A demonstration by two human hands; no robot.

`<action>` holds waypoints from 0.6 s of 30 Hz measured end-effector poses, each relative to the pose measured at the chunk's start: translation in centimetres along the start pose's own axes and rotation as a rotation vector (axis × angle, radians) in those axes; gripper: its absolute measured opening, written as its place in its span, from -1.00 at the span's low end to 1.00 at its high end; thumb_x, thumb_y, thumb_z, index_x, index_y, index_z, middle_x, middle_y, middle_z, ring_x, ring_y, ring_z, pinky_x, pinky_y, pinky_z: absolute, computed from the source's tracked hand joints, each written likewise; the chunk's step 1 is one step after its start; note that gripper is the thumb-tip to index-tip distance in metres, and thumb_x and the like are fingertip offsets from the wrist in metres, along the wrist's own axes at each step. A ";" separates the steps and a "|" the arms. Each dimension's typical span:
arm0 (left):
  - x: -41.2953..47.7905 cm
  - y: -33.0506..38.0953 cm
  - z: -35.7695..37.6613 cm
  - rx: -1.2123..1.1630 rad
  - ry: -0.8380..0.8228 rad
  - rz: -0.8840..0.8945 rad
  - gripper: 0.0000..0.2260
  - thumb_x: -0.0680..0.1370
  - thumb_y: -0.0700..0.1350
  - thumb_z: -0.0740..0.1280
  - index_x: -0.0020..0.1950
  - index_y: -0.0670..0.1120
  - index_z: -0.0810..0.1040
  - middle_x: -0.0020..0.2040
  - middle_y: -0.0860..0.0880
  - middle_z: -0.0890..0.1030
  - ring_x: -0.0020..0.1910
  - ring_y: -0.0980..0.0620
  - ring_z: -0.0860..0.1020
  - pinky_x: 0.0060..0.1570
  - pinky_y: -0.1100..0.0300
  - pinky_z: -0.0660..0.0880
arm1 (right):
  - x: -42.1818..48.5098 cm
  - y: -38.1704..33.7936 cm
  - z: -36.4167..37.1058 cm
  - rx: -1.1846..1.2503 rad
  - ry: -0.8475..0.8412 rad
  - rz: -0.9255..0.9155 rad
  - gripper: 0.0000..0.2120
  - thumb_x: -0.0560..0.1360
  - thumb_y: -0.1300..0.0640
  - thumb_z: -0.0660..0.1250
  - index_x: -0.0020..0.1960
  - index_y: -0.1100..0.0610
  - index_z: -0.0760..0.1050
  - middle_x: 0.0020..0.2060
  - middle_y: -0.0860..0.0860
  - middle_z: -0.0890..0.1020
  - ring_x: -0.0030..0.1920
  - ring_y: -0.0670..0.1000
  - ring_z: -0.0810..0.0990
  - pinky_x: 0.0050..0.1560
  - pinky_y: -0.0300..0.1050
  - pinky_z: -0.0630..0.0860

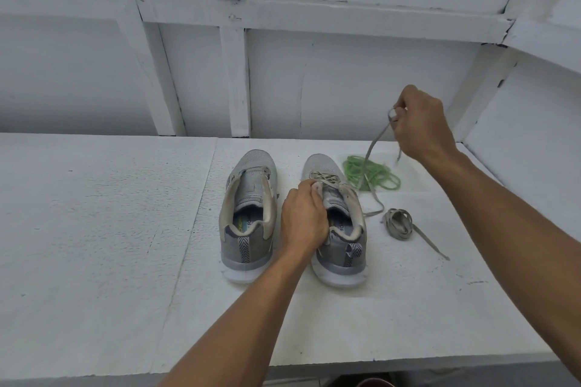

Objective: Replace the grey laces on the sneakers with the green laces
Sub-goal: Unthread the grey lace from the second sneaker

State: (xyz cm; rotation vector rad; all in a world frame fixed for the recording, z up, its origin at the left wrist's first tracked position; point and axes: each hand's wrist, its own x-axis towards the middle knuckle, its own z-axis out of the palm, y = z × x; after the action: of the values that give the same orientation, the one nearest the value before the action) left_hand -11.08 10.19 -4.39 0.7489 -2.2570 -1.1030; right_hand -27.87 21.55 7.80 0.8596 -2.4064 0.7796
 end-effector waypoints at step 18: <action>2.9 3.7 -1.5 0.045 -0.251 -0.011 -0.69 0.55 -0.23 0.16 0.24 -0.09 0.55 0.20 -0.12 0.56 0.17 -0.10 0.52 0.19 0.04 0.45 | -8.0 -1.5 2.6 0.140 -0.450 0.171 -0.72 0.52 -0.09 0.33 -0.14 0.12 0.60 -0.20 -0.02 0.64 -0.13 0.00 0.57 -0.15 -0.11 0.44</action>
State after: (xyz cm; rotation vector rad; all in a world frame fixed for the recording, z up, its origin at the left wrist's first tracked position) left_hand -13.10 9.40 0.06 0.6734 -2.4957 -1.2138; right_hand -21.85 22.26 1.72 0.9781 -2.8782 0.9063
